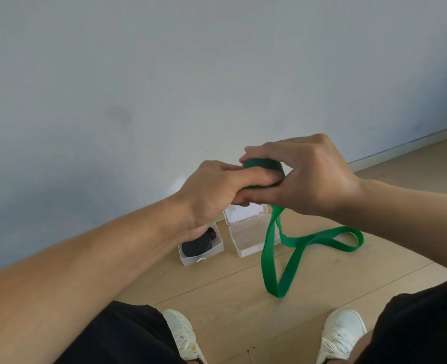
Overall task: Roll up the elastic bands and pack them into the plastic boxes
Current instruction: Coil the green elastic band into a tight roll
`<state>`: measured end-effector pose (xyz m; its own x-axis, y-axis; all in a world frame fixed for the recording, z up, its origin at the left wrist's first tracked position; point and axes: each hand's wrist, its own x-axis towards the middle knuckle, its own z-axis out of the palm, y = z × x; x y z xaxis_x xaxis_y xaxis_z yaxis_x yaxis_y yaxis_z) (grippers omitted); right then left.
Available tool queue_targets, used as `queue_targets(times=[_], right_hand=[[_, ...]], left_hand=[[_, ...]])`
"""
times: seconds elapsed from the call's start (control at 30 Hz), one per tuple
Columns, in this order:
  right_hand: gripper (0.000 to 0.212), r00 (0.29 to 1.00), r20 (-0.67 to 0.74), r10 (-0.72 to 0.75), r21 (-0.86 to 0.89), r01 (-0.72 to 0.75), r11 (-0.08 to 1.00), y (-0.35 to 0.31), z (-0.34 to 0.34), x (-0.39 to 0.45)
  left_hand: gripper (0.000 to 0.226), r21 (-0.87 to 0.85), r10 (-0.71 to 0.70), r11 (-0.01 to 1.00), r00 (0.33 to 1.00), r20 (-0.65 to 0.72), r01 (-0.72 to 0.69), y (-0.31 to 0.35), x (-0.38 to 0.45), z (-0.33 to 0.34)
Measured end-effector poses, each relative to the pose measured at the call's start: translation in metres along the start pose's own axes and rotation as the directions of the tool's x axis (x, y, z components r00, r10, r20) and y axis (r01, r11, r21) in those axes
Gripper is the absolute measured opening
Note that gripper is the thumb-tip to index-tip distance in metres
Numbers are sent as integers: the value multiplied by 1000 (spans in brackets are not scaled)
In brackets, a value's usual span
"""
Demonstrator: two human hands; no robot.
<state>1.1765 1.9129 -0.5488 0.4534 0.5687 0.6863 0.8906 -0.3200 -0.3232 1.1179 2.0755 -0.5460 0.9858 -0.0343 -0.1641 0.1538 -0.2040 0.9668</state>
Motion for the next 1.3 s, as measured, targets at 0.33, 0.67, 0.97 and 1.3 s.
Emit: queue_targets(times=[0.33,0.67,0.97,1.3], right_hand=[[52,938,187,292,445,-346,826,-7,-8,8],[32,991,132,-19,-96,32,995,5,-2,2],[64,911,275,309,233,-375,897,0,-10,9],[53,851,411,326,483,-507,714,18,-13,7]], left_hand=[[31,-366,4,930,993,116,39,-1,3,-8],[41,29,-147,989,989,33,146,2,0,1],[28,-47,-78,996,996,-42,76,9,0,-2],[32,-335,-168,930,986,-19,152,11,-1,-7]])
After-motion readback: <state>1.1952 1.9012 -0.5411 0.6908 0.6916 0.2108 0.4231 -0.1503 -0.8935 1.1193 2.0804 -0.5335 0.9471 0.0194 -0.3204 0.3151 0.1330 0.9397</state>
